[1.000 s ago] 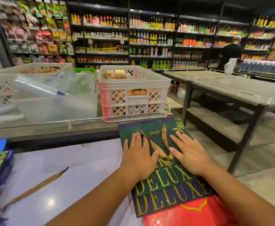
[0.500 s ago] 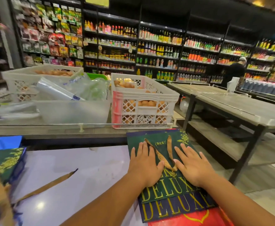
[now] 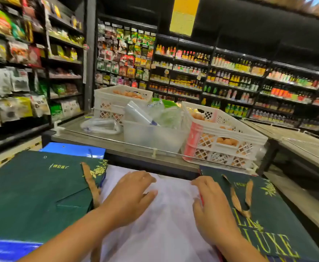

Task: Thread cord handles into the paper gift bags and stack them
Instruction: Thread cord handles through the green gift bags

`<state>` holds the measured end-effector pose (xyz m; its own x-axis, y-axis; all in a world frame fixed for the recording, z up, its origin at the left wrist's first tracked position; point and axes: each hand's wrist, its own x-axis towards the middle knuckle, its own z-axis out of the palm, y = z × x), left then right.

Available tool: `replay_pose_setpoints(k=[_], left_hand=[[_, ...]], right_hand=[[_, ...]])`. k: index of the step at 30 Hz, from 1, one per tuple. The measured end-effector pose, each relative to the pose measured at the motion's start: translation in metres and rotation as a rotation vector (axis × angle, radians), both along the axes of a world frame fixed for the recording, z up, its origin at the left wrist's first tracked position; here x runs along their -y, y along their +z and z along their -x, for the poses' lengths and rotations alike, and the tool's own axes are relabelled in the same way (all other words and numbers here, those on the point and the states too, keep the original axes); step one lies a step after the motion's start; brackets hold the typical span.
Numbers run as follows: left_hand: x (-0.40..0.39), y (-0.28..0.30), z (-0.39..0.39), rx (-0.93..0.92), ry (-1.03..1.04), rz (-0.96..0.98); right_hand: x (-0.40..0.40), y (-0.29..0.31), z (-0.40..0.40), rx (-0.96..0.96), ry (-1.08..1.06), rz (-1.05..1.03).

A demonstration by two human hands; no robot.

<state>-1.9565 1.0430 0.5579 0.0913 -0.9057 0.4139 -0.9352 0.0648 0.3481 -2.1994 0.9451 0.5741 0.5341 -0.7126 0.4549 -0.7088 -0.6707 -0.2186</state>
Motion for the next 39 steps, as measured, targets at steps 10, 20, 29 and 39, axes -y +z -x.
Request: replay_pose_setpoints(k=[10,20,29,39], left_hand=[[-0.163,-0.026,-0.191,-0.022,0.682,-0.019],[-0.202,-0.035,-0.213,-0.045,0.855,-0.207],[-0.198,-0.049,-0.184,0.244,0.891,-0.240],[-0.172,-0.067,-0.064,0.236,0.453,0.075]], right_hand=[[-0.088,-0.059,-0.172,0.135,0.381,-0.477],[-0.098,-0.067,-0.202,0.278,0.275,-0.597],[-0.098,-0.014,-0.152,0.594,0.435,-0.877],[-0.073,-0.024,-0.130,0.689,0.531,-1.140]])
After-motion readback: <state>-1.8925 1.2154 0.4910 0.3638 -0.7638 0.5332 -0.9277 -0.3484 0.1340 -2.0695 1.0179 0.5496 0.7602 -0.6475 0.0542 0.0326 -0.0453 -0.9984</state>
